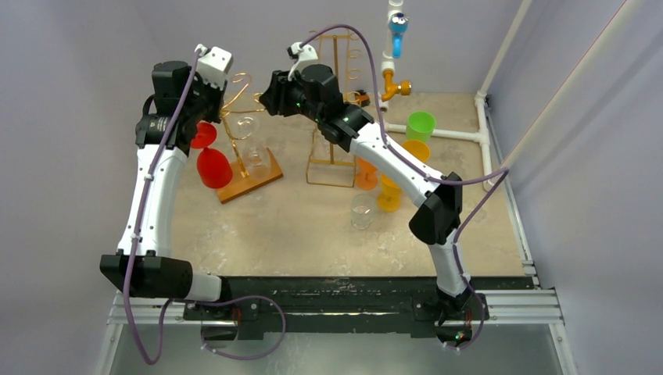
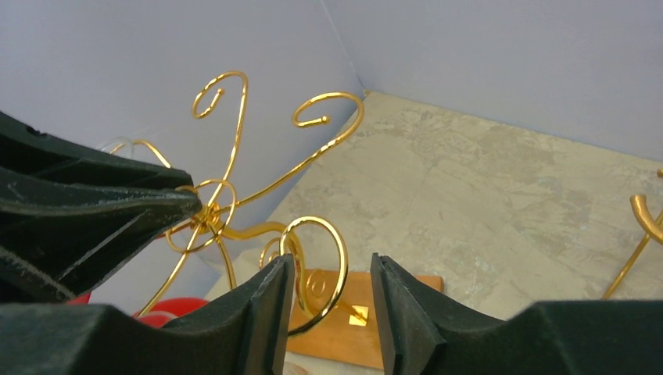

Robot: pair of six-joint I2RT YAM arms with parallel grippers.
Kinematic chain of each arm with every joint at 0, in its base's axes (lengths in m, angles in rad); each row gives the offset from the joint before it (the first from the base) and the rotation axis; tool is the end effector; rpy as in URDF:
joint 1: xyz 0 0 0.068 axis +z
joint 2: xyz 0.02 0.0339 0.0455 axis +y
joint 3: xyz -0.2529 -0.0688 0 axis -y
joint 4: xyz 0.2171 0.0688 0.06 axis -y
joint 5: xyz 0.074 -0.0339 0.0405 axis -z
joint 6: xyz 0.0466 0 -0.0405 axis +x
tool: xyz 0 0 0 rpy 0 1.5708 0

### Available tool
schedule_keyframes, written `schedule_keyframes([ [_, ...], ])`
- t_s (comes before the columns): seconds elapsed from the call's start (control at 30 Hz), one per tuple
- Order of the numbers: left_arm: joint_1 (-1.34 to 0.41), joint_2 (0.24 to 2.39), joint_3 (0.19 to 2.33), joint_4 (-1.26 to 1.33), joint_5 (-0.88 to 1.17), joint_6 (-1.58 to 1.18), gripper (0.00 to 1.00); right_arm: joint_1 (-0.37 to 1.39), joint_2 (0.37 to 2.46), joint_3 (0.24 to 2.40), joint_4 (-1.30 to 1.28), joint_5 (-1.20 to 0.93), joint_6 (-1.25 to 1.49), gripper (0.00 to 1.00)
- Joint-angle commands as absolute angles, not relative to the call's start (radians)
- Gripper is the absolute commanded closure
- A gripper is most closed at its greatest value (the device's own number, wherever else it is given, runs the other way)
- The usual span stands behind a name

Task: Place the wine glass upside down on the wine glass rack
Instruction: Adjust the wine rack at the center of the board.

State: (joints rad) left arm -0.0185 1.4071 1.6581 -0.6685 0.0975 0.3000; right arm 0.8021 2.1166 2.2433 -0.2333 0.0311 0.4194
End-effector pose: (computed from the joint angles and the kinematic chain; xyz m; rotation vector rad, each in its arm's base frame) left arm 0.2841 -0.0098 0.4263 0.3772 1.9511 0.0853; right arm 0.3340 0.3433 0.4038 -0.3101 1.7298 0.8833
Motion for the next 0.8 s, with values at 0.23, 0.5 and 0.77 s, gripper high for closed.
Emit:
schedule_keyframes([
  [0.23, 0.000, 1.393, 1.636, -0.676, -0.024, 0.332, 0.91, 0.836, 1.962, 2.057, -0.124, 0.012, 0.449, 0.60],
  [0.5, 0.000, 1.434, 1.658, -0.654, -0.013, 0.327, 0.92, 0.875, 1.925, 1.998, -0.100, 0.014, 0.451, 0.71],
  [0.77, 0.000, 1.427, 1.655, -0.667, 0.006, 0.321, 0.93, 0.907, 1.857, 1.873, -0.038, 0.026, 0.455, 0.79],
])
